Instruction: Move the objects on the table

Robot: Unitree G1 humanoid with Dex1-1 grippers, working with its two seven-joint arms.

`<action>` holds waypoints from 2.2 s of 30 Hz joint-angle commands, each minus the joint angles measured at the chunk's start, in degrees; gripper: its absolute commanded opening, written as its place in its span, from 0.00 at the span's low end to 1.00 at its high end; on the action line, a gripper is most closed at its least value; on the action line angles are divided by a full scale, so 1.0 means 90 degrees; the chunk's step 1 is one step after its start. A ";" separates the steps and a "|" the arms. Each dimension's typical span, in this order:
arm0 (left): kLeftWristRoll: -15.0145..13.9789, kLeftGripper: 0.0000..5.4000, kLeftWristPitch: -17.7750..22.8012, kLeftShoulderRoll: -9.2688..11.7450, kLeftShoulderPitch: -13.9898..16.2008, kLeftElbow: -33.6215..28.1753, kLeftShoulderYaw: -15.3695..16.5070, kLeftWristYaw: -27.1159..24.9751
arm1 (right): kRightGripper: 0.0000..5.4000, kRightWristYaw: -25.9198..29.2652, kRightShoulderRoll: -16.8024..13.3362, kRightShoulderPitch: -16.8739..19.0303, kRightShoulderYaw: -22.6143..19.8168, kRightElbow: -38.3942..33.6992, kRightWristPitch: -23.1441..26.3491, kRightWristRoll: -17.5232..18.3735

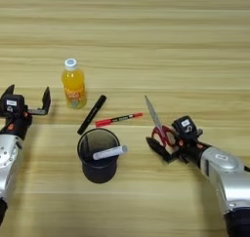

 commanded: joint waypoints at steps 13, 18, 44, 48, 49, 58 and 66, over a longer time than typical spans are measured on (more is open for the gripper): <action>-0.0090 1.00 0.0069 -0.0003 -0.0133 0.0080 0.0025 -0.0010 | 1.00 -0.0002 -0.0010 0.0045 0.0309 0.0254 -0.0194 -0.0398; -0.0089 1.00 0.0064 -0.0003 -0.0133 0.0081 0.0025 -0.0010 | 1.00 0.0000 -0.0018 0.0101 0.0384 0.0255 -0.0223 -0.0446; -0.0086 1.00 0.0033 -0.0009 -0.0137 0.0108 0.0021 -0.0008 | 0.73 0.0060 -0.0176 0.0235 0.0613 0.0167 0.0017 -0.0476; -0.0087 1.00 0.0030 -0.0009 -0.0134 0.0105 0.0020 -0.0011 | 0.73 0.0045 -0.0173 0.0237 0.0621 0.0164 0.0002 -0.0474; -0.0086 1.00 0.0031 -0.0010 -0.0134 0.0103 0.0020 -0.0010 | 0.73 0.0042 -0.0170 0.0236 0.0621 0.0167 -0.0006 -0.0474; -0.0082 1.00 0.0022 -0.0009 -0.0147 0.0122 0.0021 -0.0005 | 0.73 -0.0036 -0.0105 0.0184 0.0610 0.0133 -0.0121 -0.0476; -0.0088 1.00 0.0001 0.0000 -0.0167 0.0169 0.0030 -0.0011 | 0.72 -0.0157 0.0001 0.0077 0.0492 0.0036 -0.0203 -0.0366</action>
